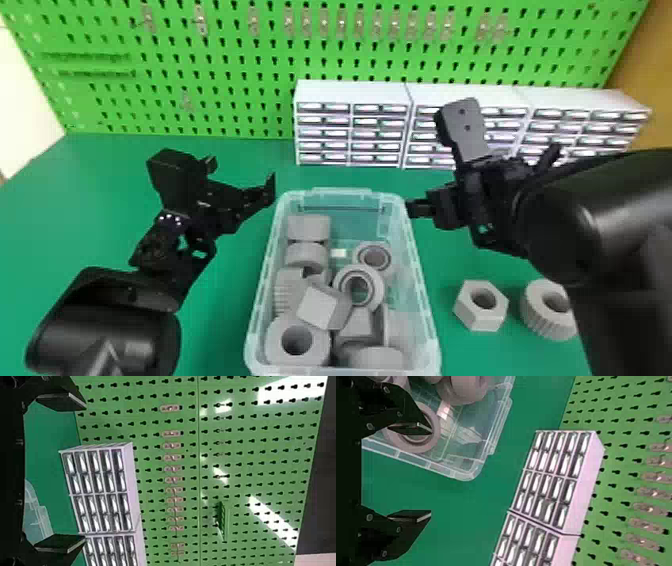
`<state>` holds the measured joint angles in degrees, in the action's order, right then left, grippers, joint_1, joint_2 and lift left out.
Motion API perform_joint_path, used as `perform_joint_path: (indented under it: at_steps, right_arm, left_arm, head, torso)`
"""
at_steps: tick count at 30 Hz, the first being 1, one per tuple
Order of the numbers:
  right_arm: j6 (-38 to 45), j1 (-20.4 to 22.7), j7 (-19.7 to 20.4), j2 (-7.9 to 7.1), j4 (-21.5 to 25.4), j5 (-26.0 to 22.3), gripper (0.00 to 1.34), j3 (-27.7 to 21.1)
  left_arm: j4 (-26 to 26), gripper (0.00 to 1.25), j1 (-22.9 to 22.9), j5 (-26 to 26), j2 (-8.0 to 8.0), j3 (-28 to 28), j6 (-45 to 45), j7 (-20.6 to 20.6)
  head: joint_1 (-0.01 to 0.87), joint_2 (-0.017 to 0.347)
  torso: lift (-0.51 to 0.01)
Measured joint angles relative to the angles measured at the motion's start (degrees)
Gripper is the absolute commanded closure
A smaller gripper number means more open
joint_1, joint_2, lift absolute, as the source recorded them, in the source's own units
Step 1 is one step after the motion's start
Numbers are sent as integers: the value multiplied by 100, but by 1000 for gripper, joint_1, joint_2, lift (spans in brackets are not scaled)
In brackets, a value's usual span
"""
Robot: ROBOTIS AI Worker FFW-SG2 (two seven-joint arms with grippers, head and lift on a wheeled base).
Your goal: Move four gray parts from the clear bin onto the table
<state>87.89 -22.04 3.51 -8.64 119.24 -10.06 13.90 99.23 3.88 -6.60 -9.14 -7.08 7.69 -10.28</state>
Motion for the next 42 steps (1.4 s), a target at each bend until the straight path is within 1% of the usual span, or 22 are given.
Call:
perform_joint_path:
  at_steps: [8, 15, 31, 42]
  right_arm:
    - [203, 12, 0, 91, -233, -347, 512, -466]
    - [211, 87, 0, 136, -405, -459, 510, -671]
    - [211, 188, 0, 155, -525, -474, 510, -756]
    - [211, 187, 0, 128, -534, -479, 510, -756]
  left_arm:
    - [0, 113, 1, 17, 0, -12, 5, 0]
    - [0, 113, 13, 18, 0, -20, 5, 0]
    - [0, 113, 16, 18, 0, -22, 5, 0]
    - [0, 113, 22, 18, 0, -28, 5, 0]
  head:
    - [678, 34]
    - [678, 34]
    - [678, 34]
    - [678, 34]
  torso:
    - [-50]
    - [-50]
    - [-50]
    - [-50]
